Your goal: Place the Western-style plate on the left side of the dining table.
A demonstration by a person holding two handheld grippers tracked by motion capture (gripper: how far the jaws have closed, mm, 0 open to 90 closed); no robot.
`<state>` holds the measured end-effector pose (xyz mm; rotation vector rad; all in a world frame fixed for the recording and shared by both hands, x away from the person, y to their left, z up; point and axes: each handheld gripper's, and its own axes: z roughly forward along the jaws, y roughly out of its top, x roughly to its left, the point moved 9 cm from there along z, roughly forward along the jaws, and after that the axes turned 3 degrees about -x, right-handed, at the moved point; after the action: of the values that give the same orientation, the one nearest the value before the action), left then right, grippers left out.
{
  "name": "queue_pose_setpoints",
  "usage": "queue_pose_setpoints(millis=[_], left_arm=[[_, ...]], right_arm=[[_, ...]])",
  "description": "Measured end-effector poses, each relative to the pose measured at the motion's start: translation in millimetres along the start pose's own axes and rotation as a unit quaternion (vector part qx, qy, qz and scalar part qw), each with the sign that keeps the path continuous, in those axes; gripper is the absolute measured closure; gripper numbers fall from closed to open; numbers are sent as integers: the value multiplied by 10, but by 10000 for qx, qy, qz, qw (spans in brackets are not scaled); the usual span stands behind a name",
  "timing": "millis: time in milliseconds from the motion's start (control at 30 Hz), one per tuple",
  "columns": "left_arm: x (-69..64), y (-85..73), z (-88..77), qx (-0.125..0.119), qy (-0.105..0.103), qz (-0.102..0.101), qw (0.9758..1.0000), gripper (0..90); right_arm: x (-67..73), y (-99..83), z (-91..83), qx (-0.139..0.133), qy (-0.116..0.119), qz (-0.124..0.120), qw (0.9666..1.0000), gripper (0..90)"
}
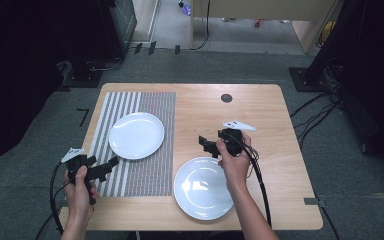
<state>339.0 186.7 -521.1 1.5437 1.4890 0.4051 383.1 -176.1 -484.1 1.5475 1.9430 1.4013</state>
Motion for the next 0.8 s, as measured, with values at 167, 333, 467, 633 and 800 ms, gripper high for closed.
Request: queue_pose_setpoints(millis=[167,333,467,633,800], left_arm=[[3,-73,-107,-31,52,36,10000,21],[28,-159,-212,-33,87,77,9999,13],[64,-219,-287,-56,153,103,9998,10],[103,-309,-345,-65,215,117,9997,9],[153,-399,-376,-24,287,177,9994,10]], right_arm=[[-122,-88,-165,-45,-43,47,10000,170],[-285,-199,-330,-56,-184,8,9998,169],[-408,-281,-458,-90,-255,39,9996,169],[-563,-392,-615,-125,-384,39,9992,168],[-748,-528,-753,-115,-504,114,9986,167]])
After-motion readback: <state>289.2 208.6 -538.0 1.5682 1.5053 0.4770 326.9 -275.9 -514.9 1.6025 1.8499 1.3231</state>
